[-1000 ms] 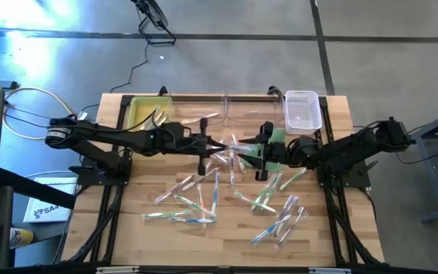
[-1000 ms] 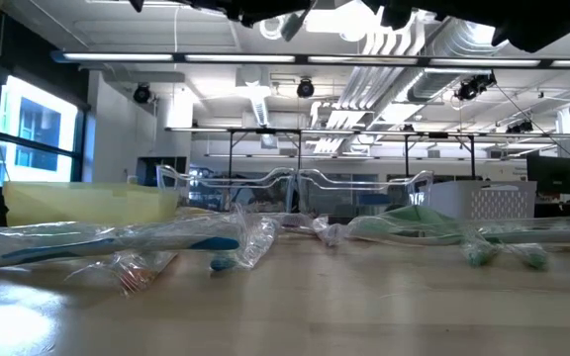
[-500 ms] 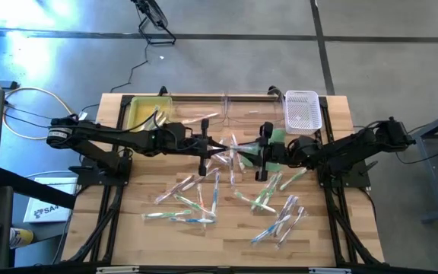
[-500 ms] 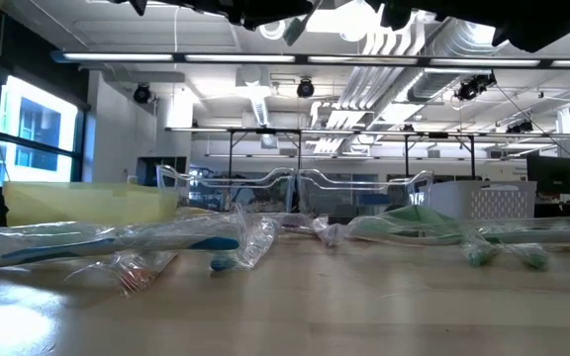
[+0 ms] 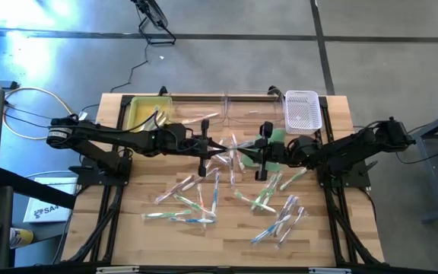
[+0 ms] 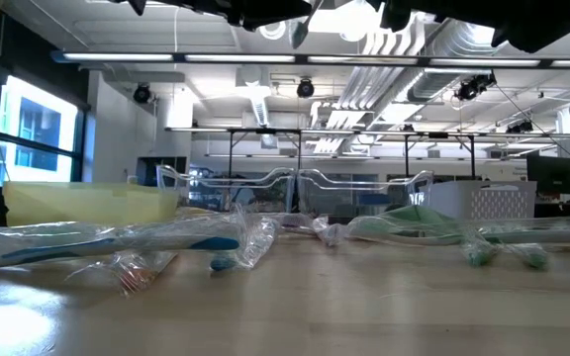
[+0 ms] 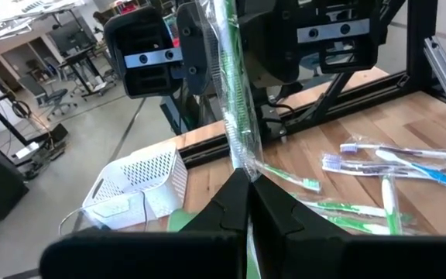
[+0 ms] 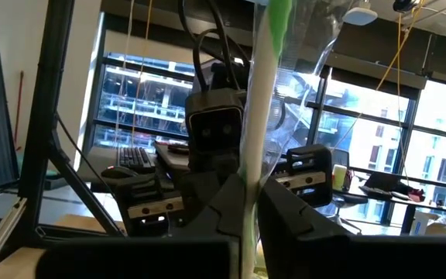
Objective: Pick & Place Toothbrushes
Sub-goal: Put the green toothbrush into the right transparent bin
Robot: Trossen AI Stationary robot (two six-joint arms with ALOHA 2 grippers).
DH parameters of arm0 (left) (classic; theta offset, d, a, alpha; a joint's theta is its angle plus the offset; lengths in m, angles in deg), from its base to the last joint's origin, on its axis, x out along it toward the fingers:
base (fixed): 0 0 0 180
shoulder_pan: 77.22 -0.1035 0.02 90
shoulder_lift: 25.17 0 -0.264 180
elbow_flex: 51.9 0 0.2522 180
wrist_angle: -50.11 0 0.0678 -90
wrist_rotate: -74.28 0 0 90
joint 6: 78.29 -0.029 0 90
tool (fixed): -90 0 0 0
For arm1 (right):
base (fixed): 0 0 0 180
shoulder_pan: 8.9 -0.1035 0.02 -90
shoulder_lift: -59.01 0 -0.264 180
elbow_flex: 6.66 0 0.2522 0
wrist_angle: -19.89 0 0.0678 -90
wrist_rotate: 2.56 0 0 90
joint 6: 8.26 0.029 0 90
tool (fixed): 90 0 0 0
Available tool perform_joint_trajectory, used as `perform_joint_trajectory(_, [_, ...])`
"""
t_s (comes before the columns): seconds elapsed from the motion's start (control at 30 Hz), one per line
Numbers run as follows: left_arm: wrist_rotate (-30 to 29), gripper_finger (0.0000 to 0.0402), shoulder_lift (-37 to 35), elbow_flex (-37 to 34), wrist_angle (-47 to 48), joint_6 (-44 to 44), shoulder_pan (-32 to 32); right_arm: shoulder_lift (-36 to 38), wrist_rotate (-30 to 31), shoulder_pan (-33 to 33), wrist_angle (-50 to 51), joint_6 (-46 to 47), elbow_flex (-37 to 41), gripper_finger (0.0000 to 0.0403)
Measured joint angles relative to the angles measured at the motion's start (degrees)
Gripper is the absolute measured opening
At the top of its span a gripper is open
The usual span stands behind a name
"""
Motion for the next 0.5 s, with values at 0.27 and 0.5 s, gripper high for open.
perform_joint_trajectory(0.27, [0.0,0.0,0.0,0.0,0.1,-1.1,0.0,0.0,0.0,0.0,0.0,0.1,0.0,0.001])
perform_joint_trajectory(0.5, [0.0,0.0,0.0,0.0,0.1,-1.1,0.0,0.0,0.0,0.0,-0.1,0.2,0.0,0.001])
